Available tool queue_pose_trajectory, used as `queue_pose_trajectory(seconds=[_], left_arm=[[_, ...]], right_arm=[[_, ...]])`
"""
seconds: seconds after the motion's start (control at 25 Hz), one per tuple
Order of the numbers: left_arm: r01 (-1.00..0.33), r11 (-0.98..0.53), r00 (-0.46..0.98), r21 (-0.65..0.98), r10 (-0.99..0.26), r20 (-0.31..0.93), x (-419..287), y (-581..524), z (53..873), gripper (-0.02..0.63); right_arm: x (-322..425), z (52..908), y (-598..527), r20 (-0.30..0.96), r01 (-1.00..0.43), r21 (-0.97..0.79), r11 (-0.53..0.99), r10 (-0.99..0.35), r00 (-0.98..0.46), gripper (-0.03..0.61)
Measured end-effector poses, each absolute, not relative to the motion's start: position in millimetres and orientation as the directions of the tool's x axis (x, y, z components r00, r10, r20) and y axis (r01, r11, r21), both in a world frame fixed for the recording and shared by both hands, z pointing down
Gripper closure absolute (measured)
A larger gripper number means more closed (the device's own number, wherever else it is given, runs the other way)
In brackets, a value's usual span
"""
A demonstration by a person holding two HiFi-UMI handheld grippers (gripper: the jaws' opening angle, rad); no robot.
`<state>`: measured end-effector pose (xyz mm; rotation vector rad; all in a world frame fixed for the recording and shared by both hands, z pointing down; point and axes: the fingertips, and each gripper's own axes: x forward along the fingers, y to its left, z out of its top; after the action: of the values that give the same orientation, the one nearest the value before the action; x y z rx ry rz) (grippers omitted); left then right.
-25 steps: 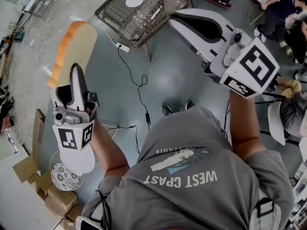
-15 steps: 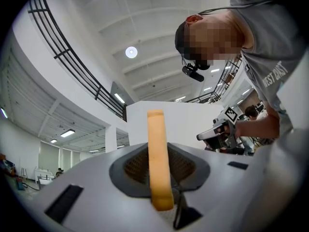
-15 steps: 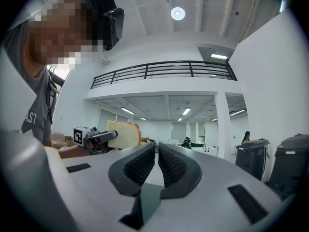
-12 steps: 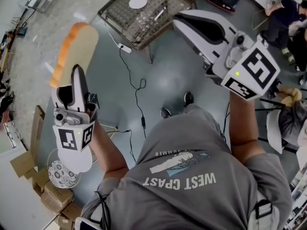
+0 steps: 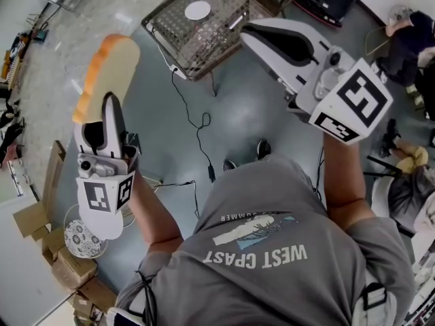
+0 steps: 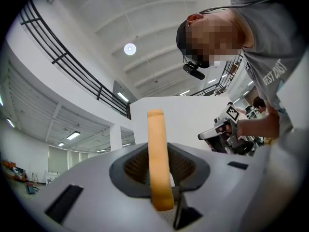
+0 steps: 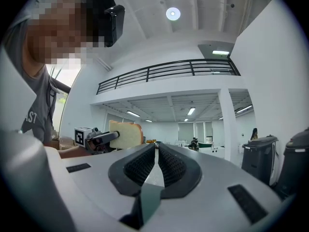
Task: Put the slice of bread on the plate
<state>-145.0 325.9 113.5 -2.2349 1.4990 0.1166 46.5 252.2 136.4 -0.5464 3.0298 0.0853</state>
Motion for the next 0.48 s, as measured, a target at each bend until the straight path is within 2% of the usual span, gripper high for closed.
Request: queue_pose_trajectory(seconds=[0.48], left_arm=[[-0.912, -0.250, 0.348, -0.325, -0.889, -0.296, -85.8, 290.9, 106.7, 0.522]], right_arm=[[100.4, 125.7, 208.4, -0.088, -0.288, 0.053, 0.956, -0.282, -0.955, 0.571]])
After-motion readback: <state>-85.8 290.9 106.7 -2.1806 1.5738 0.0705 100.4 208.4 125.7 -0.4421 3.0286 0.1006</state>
